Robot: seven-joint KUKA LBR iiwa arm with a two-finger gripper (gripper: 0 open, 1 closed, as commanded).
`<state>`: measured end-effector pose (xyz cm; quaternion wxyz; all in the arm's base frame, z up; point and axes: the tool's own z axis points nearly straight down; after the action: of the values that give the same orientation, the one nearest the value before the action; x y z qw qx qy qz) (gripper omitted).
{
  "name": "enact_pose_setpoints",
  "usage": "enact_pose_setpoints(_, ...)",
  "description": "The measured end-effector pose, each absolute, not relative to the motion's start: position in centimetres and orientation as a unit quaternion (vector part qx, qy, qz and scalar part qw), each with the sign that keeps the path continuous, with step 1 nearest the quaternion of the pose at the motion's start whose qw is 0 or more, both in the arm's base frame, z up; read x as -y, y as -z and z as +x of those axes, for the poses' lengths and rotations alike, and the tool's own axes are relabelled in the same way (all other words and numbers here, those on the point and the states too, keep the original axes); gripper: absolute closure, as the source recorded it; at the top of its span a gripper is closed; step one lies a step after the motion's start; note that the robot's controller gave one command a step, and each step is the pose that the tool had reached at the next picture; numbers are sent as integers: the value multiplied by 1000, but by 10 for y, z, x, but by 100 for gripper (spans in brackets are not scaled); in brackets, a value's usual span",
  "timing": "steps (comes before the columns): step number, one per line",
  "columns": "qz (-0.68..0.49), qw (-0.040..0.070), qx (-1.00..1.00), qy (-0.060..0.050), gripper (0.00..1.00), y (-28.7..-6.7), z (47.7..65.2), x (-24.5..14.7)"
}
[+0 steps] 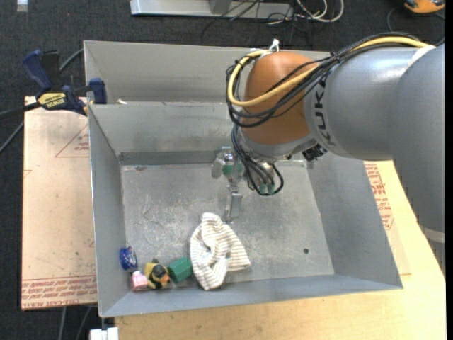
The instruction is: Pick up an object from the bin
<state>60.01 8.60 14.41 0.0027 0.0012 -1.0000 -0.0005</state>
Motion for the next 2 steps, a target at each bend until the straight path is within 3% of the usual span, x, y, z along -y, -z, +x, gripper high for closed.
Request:
enact_pose_setpoints(1, 0, -1, 1000, 1, 0, -149, 602, -85)
enact_pose_setpoints(2, 227, 2, 974, 2, 0, -69, 583, -104)
